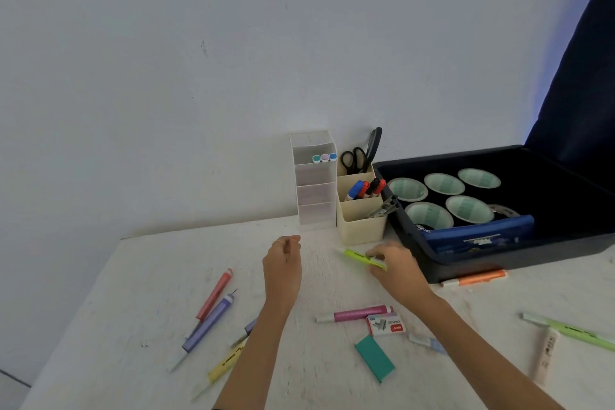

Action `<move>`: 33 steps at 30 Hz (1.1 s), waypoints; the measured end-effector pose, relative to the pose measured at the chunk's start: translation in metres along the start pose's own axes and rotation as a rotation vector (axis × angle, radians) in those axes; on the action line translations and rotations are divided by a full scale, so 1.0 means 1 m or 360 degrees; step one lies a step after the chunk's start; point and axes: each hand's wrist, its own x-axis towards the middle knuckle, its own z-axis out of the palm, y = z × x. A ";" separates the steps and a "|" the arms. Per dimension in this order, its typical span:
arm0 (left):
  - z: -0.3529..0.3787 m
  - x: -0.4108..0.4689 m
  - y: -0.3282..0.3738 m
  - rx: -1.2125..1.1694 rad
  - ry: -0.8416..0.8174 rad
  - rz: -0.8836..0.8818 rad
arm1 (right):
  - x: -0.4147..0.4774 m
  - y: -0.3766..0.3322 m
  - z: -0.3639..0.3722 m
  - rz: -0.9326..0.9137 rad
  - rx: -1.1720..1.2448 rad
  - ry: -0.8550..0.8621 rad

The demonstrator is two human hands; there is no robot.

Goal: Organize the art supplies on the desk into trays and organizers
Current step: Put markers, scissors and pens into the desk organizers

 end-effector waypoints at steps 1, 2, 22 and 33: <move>-0.001 0.000 0.000 -0.0017 0.0000 0.0005 | -0.001 -0.005 -0.002 0.0046 0.0162 0.0060; -0.002 0.000 0.001 -0.0036 0.0000 0.0012 | -0.002 -0.011 -0.004 0.0095 0.0323 0.0117; -0.032 0.059 0.068 -0.0002 -0.0028 0.0355 | 0.042 -0.133 -0.098 -0.0327 0.1107 0.0882; -0.011 0.112 0.080 0.0200 -0.0264 0.0310 | 0.113 -0.142 -0.078 -0.0533 -0.0049 0.0256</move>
